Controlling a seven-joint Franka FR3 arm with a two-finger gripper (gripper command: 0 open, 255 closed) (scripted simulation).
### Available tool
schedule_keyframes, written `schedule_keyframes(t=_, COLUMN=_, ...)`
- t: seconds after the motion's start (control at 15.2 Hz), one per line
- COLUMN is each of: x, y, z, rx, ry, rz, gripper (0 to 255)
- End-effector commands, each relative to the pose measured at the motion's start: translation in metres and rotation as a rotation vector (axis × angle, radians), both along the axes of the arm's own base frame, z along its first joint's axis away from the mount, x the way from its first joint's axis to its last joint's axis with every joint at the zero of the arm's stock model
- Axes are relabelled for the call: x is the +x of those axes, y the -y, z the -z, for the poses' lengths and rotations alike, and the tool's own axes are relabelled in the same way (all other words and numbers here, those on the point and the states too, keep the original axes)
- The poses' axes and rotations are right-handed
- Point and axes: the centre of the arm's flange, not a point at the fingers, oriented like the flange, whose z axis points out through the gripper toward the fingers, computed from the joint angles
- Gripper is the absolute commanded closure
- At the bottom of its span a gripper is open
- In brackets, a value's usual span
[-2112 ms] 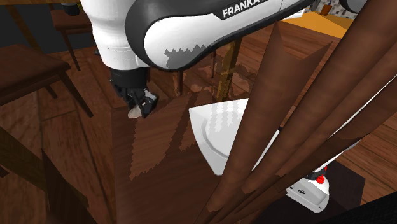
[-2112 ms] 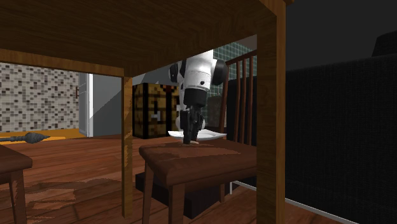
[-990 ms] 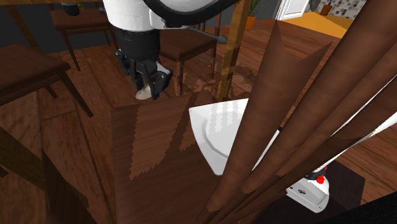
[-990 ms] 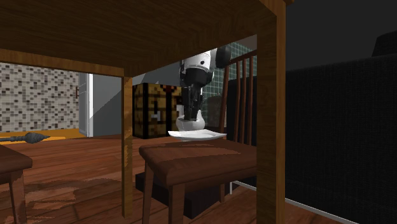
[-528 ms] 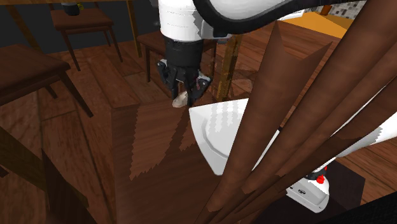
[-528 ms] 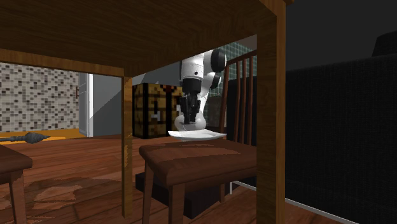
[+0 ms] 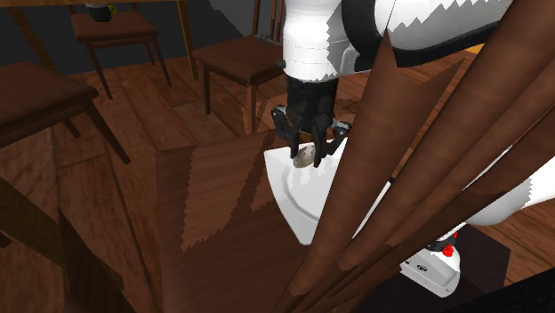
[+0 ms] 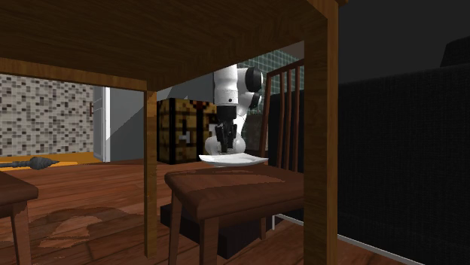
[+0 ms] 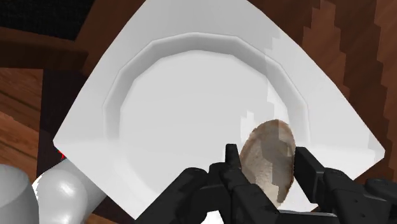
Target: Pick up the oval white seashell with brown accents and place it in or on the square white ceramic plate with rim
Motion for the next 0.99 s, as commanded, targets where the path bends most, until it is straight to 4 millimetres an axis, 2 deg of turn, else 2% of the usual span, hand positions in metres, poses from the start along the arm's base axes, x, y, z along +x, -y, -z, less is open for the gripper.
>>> schedule_keyframes(t=0.0, x=-0.077, y=0.007, z=-0.055, rx=0.015, ry=0.223, rz=-0.035, gripper=255)
schedule_keyframes(t=0.13, x=-0.094, y=0.019, z=-0.056, rx=0.015, ry=0.223, rz=-0.035, gripper=255)
schedule_keyframes(t=0.92, x=-0.094, y=0.019, z=0.008, rx=0.015, ry=0.223, rz=-0.035, gripper=255)
